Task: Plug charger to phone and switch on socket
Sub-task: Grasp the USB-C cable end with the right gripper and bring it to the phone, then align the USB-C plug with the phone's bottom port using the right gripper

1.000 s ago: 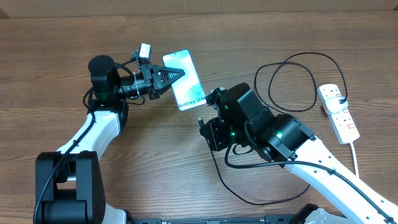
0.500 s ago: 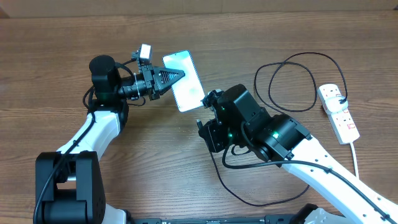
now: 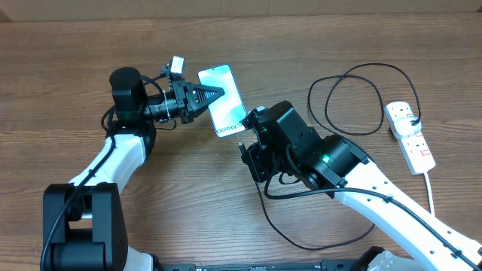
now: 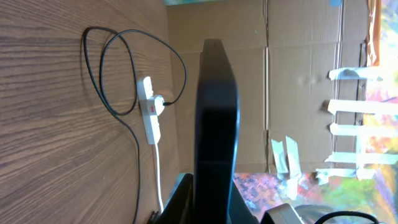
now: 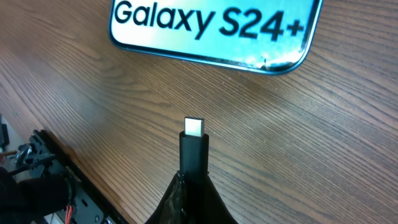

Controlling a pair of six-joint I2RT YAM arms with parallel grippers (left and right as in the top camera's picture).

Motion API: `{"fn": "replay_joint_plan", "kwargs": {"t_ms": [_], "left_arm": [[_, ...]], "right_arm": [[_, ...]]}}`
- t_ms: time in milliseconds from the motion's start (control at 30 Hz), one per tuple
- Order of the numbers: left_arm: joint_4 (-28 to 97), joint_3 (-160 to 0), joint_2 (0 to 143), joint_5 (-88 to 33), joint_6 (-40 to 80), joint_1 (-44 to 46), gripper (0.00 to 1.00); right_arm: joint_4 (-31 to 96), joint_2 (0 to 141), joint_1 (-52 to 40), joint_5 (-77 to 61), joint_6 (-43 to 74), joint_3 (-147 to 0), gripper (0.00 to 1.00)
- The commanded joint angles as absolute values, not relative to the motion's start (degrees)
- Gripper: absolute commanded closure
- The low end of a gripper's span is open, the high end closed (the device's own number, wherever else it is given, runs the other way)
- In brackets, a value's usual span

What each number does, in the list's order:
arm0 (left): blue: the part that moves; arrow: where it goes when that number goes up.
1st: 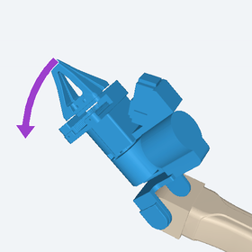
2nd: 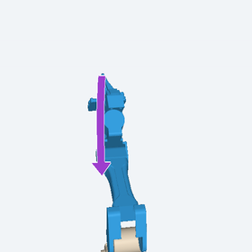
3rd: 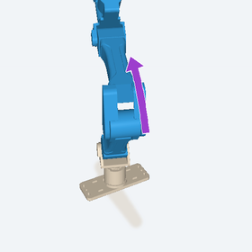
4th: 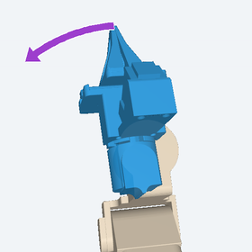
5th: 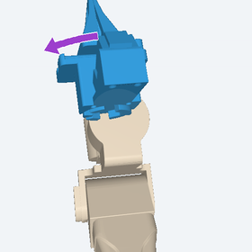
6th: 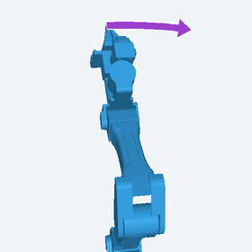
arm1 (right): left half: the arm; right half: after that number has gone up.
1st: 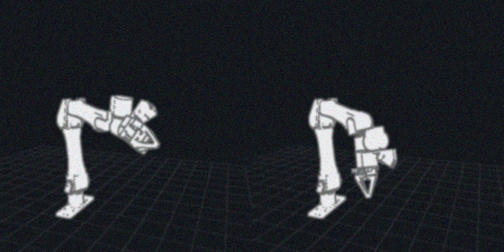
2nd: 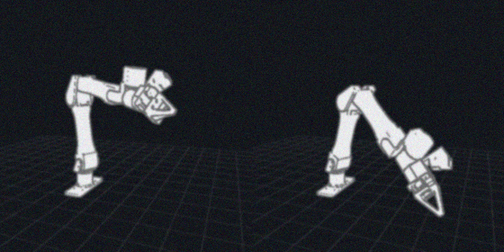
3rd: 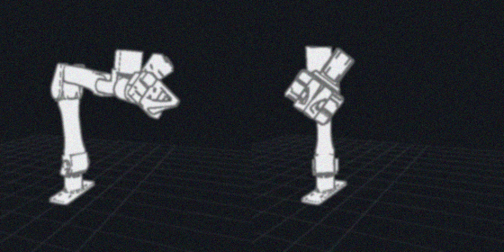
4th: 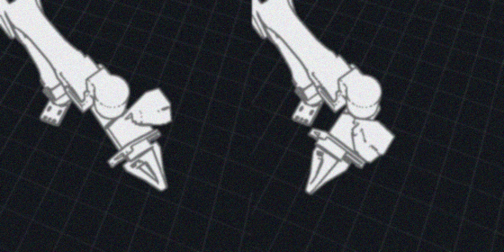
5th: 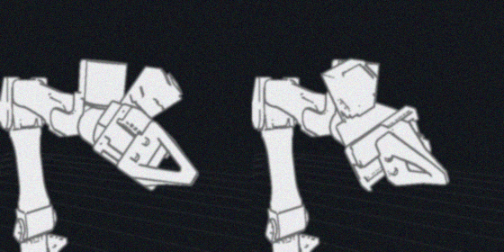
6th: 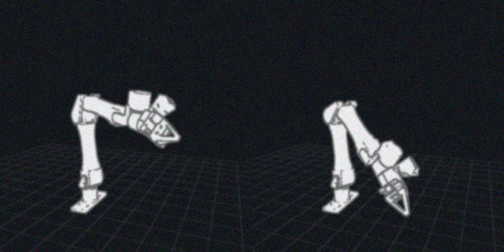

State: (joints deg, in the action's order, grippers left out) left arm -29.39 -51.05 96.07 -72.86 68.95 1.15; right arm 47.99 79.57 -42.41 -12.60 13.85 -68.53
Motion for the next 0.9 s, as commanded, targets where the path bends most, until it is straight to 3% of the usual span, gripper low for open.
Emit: {"fn": "replay_joint_plan", "kwargs": {"t_ms": [0, 867], "left_arm": [[-29.74, -52.56, 95.90, -75.53, 65.36, 1.98, 0.96], [-24.16, -52.56, 95.90, -76.07, 61.23, 2.28, 0.96]], "right_arm": [[47.75, 79.77, -42.70, -12.03, 11.92, -68.75, 0.96], [46.41, 81.78, -44.21, -10.22, 12.14, -68.75, 0.96]]}}
